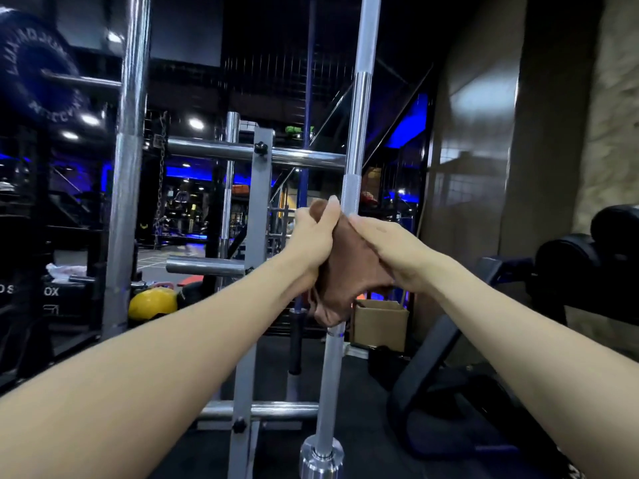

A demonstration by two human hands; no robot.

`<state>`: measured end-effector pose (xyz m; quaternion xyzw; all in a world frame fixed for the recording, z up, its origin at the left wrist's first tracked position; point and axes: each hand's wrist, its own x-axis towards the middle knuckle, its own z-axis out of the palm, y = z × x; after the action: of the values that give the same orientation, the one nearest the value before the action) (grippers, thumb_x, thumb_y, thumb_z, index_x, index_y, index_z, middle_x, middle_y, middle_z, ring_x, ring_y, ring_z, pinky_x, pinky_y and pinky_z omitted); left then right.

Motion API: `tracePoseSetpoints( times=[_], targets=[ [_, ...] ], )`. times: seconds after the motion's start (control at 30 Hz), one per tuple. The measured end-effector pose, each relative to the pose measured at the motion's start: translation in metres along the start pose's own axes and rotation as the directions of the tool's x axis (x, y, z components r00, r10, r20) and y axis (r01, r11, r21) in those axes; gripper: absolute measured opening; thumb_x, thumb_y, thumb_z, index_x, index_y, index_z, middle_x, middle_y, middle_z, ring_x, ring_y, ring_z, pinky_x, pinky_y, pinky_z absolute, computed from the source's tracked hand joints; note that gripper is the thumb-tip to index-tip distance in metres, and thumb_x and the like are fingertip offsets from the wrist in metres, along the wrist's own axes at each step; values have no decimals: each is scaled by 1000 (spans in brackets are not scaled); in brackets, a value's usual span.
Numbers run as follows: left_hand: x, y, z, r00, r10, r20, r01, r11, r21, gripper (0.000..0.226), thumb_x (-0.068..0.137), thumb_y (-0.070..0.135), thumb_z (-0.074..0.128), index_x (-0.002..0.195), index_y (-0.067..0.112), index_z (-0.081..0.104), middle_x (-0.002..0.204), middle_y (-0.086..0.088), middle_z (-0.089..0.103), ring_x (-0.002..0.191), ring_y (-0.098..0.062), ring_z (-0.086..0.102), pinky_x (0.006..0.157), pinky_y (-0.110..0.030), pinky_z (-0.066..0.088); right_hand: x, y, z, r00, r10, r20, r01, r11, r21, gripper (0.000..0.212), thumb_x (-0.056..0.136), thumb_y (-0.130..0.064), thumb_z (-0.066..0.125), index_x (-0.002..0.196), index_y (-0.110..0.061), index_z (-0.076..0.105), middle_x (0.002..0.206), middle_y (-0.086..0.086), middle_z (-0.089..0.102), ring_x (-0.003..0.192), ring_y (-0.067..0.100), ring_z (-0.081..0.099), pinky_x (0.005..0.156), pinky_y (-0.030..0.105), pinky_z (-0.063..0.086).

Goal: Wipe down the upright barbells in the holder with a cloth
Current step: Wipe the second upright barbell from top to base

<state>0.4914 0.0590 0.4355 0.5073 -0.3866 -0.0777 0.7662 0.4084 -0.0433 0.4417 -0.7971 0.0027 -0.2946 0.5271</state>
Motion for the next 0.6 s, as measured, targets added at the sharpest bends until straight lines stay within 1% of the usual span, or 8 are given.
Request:
tracePoseSetpoints(
  times=[0.07, 0.1, 0.17, 0.27, 0.37, 0.43, 0.5, 0.6],
  targets=[
    [0, 12, 7, 999, 7, 35, -3, 994, -110, 27, 96, 42, 47, 100, 15, 43, 91, 3, 54, 77, -9, 58, 64, -25, 51, -1, -3, -4, 998, 39, 57, -43, 996, 72, 44, 89, -52, 56, 120, -21, 64, 122, 10, 65, 111, 22, 60, 104, 46, 43],
    [-2, 17, 10, 999, 19, 48, -12, 989, -147, 26, 97, 40, 47, 98, 15, 44, 89, 3, 54, 75, -9, 58, 62, -24, 51, -3, -4, -6, 993, 46, 105, -53, 996, 71, 49, 85, -56, 58, 126, -29, 61, 130, 8, 61, 121, 26, 55, 108, 52, 37],
    [1, 20, 16, 998, 41, 57, -32, 988, -152, 29, 96, 40, 48, 108, 14, 43, 90, 3, 53, 74, -8, 58, 57, -21, 51, -5, -7, -8, 987, 23, 160, -42, 993, 115, 48, 83, -50, 65, 129, -40, 54, 133, 3, 59, 124, 30, 53, 106, 54, 38],
    [-1, 17, 23, 997, 18, 69, -8, 990, -141, 35, 95, 43, 48, 118, 16, 42, 97, -1, 55, 79, -10, 59, 60, -23, 53, -10, -12, -4, 997, -49, 51, 37, 977, 211, 38, 88, -17, 64, 123, -29, 55, 115, 5, 66, 99, 19, 64, 88, 35, 54],
    [6, 8, 22, 984, -85, 156, 118, 970, -212, 37, 91, 51, 52, 109, 18, 50, 119, -10, 59, 100, -22, 63, 85, -40, 55, -9, -14, -5, 984, -121, -127, 122, 993, 0, 34, 86, 1, 61, 117, -14, 57, 100, 6, 65, 82, 11, 62, 72, 21, 52],
    [5, 10, 20, 988, -58, 146, 78, 988, -130, 50, 85, 62, 51, 111, 19, 54, 122, -10, 60, 108, -24, 61, 96, -44, 50, -6, -18, -10, 967, -149, -208, 118, 981, -155, 32, 82, 4, 64, 111, -10, 60, 98, 6, 65, 83, 11, 60, 72, 20, 50],
    [10, 12, 15, 997, 21, 78, -22, 1000, 7, 70, 76, 72, 44, 121, 19, 56, 126, -6, 56, 110, -19, 58, 97, -37, 46, -1, -24, -19, 921, -228, -315, 134, 946, -295, 30, 78, 2, 67, 103, -14, 61, 97, 3, 64, 87, 13, 59, 77, 22, 48],
    [16, 13, 2, 995, 95, -18, -94, 993, 78, 44, 96, 51, 39, 122, 18, 51, 123, 5, 46, 107, -11, 45, 92, -29, 32, 10, -37, -33, 783, -393, -482, 108, 849, -517, 33, 74, -7, 70, 104, -18, 60, 99, -2, 63, 92, 14, 58, 84, 25, 46]
  ],
)
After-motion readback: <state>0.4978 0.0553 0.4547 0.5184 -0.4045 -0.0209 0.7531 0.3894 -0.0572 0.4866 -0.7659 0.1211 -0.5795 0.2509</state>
